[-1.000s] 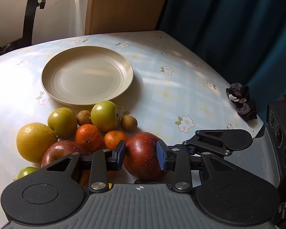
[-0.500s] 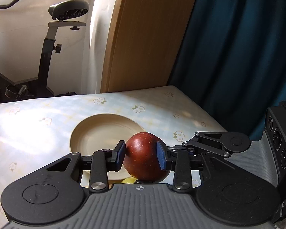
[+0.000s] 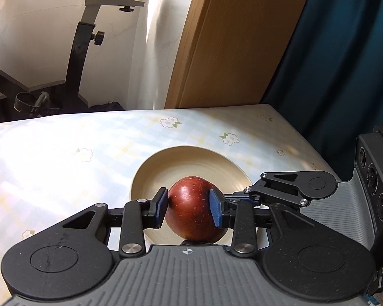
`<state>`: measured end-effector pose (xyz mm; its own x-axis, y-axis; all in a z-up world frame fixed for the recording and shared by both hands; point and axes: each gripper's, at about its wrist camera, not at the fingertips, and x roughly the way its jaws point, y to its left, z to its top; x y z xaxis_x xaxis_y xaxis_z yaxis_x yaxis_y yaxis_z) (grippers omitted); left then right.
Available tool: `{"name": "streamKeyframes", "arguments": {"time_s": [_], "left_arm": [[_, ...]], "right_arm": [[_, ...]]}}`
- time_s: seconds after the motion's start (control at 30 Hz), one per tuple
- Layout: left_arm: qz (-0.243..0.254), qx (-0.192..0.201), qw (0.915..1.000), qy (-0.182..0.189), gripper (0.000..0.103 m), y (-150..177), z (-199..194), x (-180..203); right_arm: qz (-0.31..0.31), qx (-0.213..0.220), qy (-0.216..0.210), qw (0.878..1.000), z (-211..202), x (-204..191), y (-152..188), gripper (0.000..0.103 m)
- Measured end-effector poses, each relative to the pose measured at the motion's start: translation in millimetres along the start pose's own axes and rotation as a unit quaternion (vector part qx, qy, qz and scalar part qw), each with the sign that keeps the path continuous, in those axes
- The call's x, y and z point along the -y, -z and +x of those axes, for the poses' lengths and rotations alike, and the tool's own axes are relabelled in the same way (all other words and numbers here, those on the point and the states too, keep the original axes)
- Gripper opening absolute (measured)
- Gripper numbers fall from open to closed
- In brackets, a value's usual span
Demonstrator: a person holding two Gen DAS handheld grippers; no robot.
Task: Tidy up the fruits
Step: 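Lower the red apple onto the cream plate and open the left gripper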
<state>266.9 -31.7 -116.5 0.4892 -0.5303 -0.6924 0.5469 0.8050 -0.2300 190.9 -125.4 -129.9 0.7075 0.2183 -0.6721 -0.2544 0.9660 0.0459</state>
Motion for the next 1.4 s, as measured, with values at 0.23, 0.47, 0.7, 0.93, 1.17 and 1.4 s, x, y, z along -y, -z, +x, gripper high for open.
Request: {"name": "streamKeyframes", "arguments": {"time_s": [0.23, 0.47, 0.7, 0.93, 1.17, 1.4], "left_arm": [[-0.037, -0.038, 0.9986, 0.003, 0.036, -14.4, 39.3, -31.4], [-0.052, -0.045, 0.9976, 0.0, 0.036, -19.5, 50.7, -41.7], [-0.058, -0.024, 0.9979, -0.017, 0.039, -17.9, 54.2, -44.1], [-0.046, -0.012, 0.9979, -0.044, 0.041, -11.8, 43.5, -34.4], [-0.057, -0.016, 0.9967, -0.055, 0.042, -13.6, 42.7, -35.9], [-0.064, 0.005, 0.9954, -0.071, 0.042, -6.4, 19.9, -36.7]], "right_arm": [[0.001, -0.028, 0.007, 1.0, 48.5, 17.6, -6.5, 0.052], [-0.003, -0.027, 0.013, 1.0, 68.3, 24.5, -6.2, 0.052], [0.008, -0.016, 0.014, 1.0, 71.3, 29.9, -8.6, 0.052], [0.027, -0.017, 0.021, 0.999, 61.5, 31.6, -7.0, 0.057], [0.06, -0.008, 0.038, 0.997, 27.6, 35.5, 9.9, 0.057], [0.097, 0.012, 0.047, 0.994, -6.4, 33.7, 31.4, 0.056]]}}
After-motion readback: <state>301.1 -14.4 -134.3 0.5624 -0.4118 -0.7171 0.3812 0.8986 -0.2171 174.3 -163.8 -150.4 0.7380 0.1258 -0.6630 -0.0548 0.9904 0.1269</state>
